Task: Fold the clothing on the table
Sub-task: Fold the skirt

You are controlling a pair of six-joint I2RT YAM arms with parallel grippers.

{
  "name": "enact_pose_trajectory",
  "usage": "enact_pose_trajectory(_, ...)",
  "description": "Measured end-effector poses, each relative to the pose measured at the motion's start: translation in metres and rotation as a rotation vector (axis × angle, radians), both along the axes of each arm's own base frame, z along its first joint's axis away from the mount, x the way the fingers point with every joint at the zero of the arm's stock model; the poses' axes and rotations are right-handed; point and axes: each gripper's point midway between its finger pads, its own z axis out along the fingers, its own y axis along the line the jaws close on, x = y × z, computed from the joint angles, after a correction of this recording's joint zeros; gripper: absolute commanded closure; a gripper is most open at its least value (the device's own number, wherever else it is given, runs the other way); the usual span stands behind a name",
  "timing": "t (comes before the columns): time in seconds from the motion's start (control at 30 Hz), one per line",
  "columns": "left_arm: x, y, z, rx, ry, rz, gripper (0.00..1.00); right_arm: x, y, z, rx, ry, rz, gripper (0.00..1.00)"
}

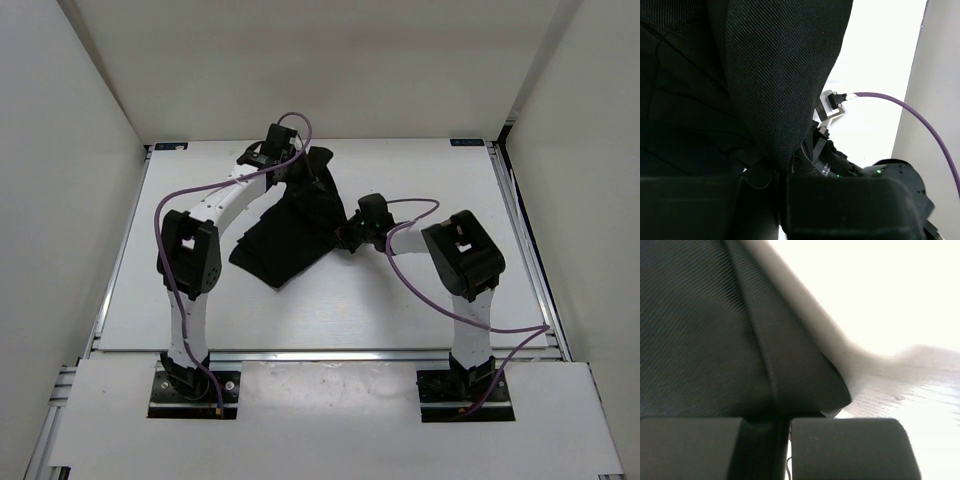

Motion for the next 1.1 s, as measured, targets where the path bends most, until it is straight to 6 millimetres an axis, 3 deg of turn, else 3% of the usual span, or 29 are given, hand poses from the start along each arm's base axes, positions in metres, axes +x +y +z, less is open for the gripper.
enact_pose_trajectory(0.3, -0.013, 0.012, 0.024, -0.026, -0.022, 0.004, 1.00, 0.007, -0.006, -0.004, -0.056, -0.023, -0.013, 1.00)
enact_pose_trajectory(0.5, -0.033, 0.041, 0.032, -0.025, -0.019, 0.043, 1.00, 0.010, -0.013, -0.006, -0.066, -0.011, -0.029, 1.00)
enact_pose_trajectory(0.7, -0.069, 0.072, 0.024, -0.017, 0.009, 0.095, 1.00, 0.014, -0.021, -0.008, -0.067, -0.006, -0.046, 1.00)
enact_pose_trajectory(1.1, -0.156, 0.091, -0.011, -0.054, 0.097, 0.147, 1.00, 0.013, -0.019, -0.009, -0.051, -0.004, -0.033, 1.00)
